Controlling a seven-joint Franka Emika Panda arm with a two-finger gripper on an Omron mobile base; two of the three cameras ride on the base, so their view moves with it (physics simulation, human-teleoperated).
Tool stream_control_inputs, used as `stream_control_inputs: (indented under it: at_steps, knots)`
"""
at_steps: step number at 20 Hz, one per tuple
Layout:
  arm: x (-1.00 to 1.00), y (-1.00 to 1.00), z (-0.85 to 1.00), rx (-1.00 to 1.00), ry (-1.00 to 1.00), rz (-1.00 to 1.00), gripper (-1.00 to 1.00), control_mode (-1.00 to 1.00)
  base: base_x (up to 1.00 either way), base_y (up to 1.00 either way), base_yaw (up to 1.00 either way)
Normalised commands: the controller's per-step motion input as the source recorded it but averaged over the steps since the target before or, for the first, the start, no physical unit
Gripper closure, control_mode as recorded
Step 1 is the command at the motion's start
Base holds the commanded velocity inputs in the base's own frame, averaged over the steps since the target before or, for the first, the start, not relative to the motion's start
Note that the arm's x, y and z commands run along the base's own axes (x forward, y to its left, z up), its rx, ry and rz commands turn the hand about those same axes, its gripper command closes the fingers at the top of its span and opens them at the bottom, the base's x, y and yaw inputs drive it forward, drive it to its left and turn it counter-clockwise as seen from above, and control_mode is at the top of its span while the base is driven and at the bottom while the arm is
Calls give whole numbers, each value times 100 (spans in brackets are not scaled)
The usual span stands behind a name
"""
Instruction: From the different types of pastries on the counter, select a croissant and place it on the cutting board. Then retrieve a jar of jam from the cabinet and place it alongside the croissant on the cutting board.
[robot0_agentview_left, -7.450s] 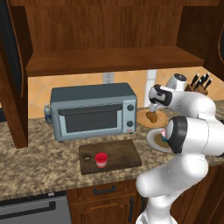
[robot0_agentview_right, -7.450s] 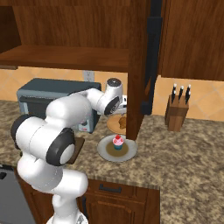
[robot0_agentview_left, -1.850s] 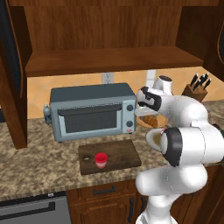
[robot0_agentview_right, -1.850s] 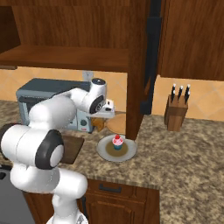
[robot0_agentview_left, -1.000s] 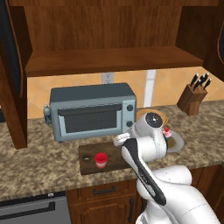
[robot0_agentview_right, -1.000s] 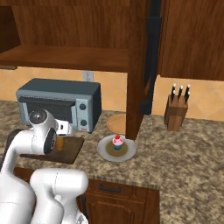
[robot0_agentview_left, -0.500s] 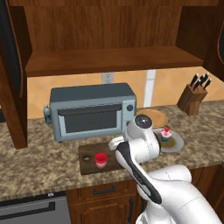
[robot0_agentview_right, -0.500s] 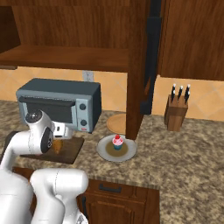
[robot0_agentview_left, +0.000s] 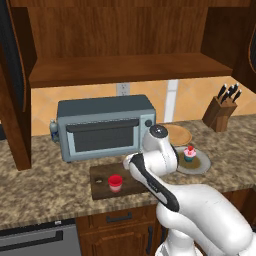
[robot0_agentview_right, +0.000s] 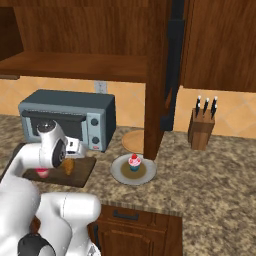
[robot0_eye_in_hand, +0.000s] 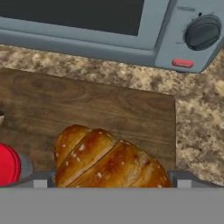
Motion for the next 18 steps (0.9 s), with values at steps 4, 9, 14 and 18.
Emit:
stream_control_inputs:
  at_steps: [4, 9, 14, 18]
  knots:
    - [9, 12, -70, 0, 5, -1, 100, -100, 0, 0, 0]
    - [9, 0, -6, 0, 1, 0, 100, -100, 0, 0, 0]
    - [8, 0, -32, 0, 2, 0, 100, -100, 0, 0, 0]
    - [4, 0, -14, 0, 1, 0, 100, -100, 0, 0, 0]
